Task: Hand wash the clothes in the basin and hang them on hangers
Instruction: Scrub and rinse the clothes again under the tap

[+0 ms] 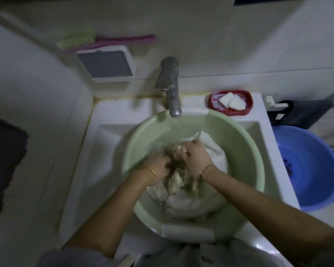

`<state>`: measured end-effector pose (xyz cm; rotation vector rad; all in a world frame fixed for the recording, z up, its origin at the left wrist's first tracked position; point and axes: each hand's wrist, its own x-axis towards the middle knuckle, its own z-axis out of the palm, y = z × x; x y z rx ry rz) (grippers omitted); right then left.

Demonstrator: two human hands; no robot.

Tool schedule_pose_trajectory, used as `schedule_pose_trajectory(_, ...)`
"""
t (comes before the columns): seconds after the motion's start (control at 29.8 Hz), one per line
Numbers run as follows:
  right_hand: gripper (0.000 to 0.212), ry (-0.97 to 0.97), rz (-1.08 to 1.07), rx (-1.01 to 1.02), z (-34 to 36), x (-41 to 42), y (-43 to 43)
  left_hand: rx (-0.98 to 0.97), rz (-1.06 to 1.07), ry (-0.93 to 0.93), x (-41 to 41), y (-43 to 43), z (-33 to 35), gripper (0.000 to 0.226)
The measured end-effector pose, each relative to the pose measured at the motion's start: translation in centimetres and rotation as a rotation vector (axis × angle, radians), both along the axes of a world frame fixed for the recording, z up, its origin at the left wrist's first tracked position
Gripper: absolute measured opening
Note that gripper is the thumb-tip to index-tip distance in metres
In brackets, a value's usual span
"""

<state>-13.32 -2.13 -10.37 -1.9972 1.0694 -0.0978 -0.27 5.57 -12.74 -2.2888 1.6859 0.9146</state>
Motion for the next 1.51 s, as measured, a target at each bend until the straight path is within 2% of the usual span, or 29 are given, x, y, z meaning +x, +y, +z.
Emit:
schedule_pose_trajectory(0.03,0.023,-0.12,-0.065,0.037,1.3,0.1,-0.3,-0.062,0.051,0.026,0.7,0.1,0.8,0.038)
schedule_pose_trajectory(0.1,0.028,-0.348,-0.227,0.218,5.0,0.4,-0.4,-0.129,0.083,0.065,1.3,0.7,2.7,0.069)
schedule_pose_trajectory(0.17,0.033,-0.561,-0.388,0.584,8.2,0.7,-0.1,-0.155,0.006,0.116,1.2,1.4,4.3,0.109)
schedule_pose_trajectory(0.24,0.035,-0.746,-0.521,1.077,10.6,0.8,0.1,-0.232,0.0,0.241,0.6,2.2,5.5,0.128)
schedule_pose_trajectory(0.27,0.039,-0.777,-0.553,1.243,12.0,0.6,0.1,-0.254,0.051,0.345,0.1,2.4,6.1,0.128)
schedule_pose_trajectory(0.3,0.043,-0.785,-0.572,1.321,13.0,0.4,0.0,-0.258,0.101,0.423,-0.4,2.4,6.4,0.124)
schedule_pose_trajectory(0.37,0.052,-0.806,-0.585,1.362,14.3,-0.1,0.0,-0.332,0.184,0.483,-1.9,2.2,7.1,0.109)
schedule_pose_trajectory(0.4,0.057,-0.822,-0.58,1.364,14.7,-0.6,-0.1,-0.43,0.242,0.529,-2.6,1.9,7.1,0.098)
schedule_pose_trajectory(0.5,0.062,-0.88,-0.571,1.292,15.2,-2.2,-0.7,-0.677,0.508,0.685,-3.5,1.5,8.2,0.048)
schedule_pose_trajectory(0.6,0.061,-0.881,-0.593,1.196,13.7,-4.8,-2.3,-0.755,0.671,0.611,-3.3,1.3,9.7,0.035)
schedule_pose_trajectory(0.74,0.028,-0.474,-0.596,0.98,8.1,-7.0,-2.3,-0.768,0.654,0.419,-3.0,0.1,12.1,0.033)
schedule_pose_trajectory(0.81,0.017,-0.245,-0.51,0.711,5.3,-7.4,-1.8,-0.764,0.605,0.347,-3.1,-0.2,13.5,0.036)
schedule_pose_trajectory(0.87,0.035,0.055,-0.345,0.296,2.8,-7.8,-2.2,-0.762,0.541,0.248,-3.1,-0.1,14.7,0.038)
schedule_pose_trajectory(0.94,0.038,0.281,-0.241,0.049,1.5,-7.8,-3.0,-0.733,0.487,0.153,-2.5,0.2,15.5,0.041)
schedule_pose_trajectory(1.01,0.035,0.482,-0.16,0.022,1.2,-7.4,-2.8,-0.688,0.449,0.086,-1.8,0.3,15.9,0.044)
schedule_pose_trajectory(1.08,0.048,0.592,-0.109,0.134,0.7,-6.4,-1.7,-0.645,0.436,0.058,-1.1,0.4,15.9,0.046)
schedule_pose_trajectory(1.14,0.073,0.63,-0.056,0.219,-0.2,-5.8,-0.5,-0.595,0.435,0.058,-0.9,0.4,15.6,0.047)
schedule_pose_trajectory(1.18,0.074,0.662,0.0,0.204,-1.1,-5.5,0.1,-0.571,0.434,0.069,-0.8,0.4,15.4,0.047)
schedule_pose_trajectory(1.24,0.067,0.761,0.063,0.158,-2.7,-4.9,1.5,-0.524,0.417,0.085,-0.8,0.5,14.6,0.046)
schedule_pose_trajectory(1.28,0.068,0.778,0.008,0.154,-3.0,-4.7,1.9,-0.506,0.4,0.089,-0.8,0.4,14.1,0.046)
schedule_pose_trajectory(1.31,0.065,0.697,-0.032,0.152,-3.7,-4.5,1.9,-0.494,0.381,0.087,-0.8,0.4,13.7,0.046)
schedule_pose_trajectory(1.38,0.036,0.592,0.077,0.214,-4.8,-4.0,1.1,-0.48,0.342,0.06,-0.9,0.5,13.1,0.045)
schedule_pose_trajectory(1.41,0.023,0.634,0.135,0.069,-4.8,-4.3,-0.8,-0.485,0.324,0.045,-0.9,0.6,12.8,0.045)
schedule_pose_trajectory(1.44,0.012,0.447,0.016,-0.014,-3.1,-4.4,-1.4,-0.495,0.31,0.038,-0.9,0.7,12.6,0.045)
schedule_pose_trajectory(1.48,0.014,0.452,-0.015,0.151,-1.1,-4.5,-1.7,-0.504,0.3,0.041,-0.9,0.8,12.4,0.046)
schedule_pose_trajectory(1.51,0.027,0.405,-0.026,0.032,0.4,-4.9,-1.7,-0.511,0.286,0.05,-0.9,0.9,12.4,0.046)
